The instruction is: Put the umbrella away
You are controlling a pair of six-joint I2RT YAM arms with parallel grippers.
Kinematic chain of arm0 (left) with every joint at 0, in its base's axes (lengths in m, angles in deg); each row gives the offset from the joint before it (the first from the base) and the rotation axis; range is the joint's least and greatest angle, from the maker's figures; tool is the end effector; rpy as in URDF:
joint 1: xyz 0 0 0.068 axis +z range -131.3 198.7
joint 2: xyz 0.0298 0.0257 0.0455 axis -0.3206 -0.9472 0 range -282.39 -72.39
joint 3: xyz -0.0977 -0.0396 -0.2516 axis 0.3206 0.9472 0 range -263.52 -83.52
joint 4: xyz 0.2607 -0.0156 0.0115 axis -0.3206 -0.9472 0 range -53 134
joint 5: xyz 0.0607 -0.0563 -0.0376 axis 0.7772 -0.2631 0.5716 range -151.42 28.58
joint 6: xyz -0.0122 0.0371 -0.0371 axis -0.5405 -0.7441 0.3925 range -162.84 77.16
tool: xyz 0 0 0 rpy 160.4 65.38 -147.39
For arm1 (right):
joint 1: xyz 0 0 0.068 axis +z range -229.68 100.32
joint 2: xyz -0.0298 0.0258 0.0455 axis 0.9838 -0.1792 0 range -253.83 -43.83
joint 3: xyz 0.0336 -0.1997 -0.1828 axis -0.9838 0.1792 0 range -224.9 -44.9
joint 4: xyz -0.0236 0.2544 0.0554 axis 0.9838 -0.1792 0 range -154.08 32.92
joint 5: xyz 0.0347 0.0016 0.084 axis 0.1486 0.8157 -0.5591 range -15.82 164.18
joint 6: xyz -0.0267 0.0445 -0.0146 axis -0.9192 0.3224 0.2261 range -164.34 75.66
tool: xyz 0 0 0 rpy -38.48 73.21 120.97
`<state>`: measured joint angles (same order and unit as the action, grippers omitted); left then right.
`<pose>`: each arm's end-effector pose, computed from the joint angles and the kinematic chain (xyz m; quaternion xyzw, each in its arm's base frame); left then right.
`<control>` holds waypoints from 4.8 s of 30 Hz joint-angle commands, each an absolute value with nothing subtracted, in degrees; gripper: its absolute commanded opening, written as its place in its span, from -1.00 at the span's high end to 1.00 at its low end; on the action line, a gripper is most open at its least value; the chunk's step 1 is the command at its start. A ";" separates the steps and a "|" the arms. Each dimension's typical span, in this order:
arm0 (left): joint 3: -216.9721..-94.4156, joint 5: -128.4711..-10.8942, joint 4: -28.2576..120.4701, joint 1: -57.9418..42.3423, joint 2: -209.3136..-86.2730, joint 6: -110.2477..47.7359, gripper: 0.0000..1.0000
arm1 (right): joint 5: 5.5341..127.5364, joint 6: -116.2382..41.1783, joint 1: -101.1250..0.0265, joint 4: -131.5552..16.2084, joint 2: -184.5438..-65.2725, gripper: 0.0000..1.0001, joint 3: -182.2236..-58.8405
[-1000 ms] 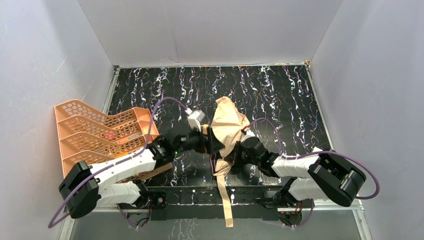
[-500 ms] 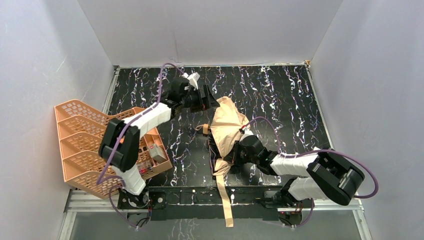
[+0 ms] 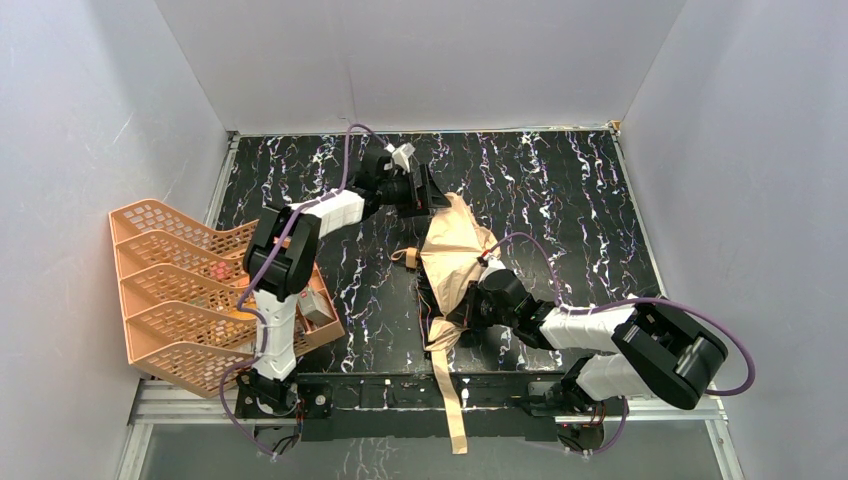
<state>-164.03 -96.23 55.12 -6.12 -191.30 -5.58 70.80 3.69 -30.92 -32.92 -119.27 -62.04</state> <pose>0.4167 -0.2151 0.1921 0.0665 0.8269 -0.4749 0.2938 0.1461 0.1699 0.1306 -0.0194 0.8830 0.3673 0.2914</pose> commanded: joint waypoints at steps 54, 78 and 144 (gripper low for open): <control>-168.02 -96.87 41.75 -6.17 -178.28 -13.45 -0.57 | 72.27 3.21 -30.89 -39.02 -122.16 1.00 -61.49; -162.25 -113.73 66.18 -6.96 -189.33 1.36 -0.73 | 72.34 3.14 -30.82 -38.98 -122.20 1.00 -61.04; -172.69 -112.56 73.63 -8.19 -197.89 6.75 -0.51 | 72.33 3.05 -30.85 -40.14 -121.61 1.00 -61.77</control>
<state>-167.88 -110.44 72.34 -8.04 -197.79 6.75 70.56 5.00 -30.92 -32.02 -120.40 -62.39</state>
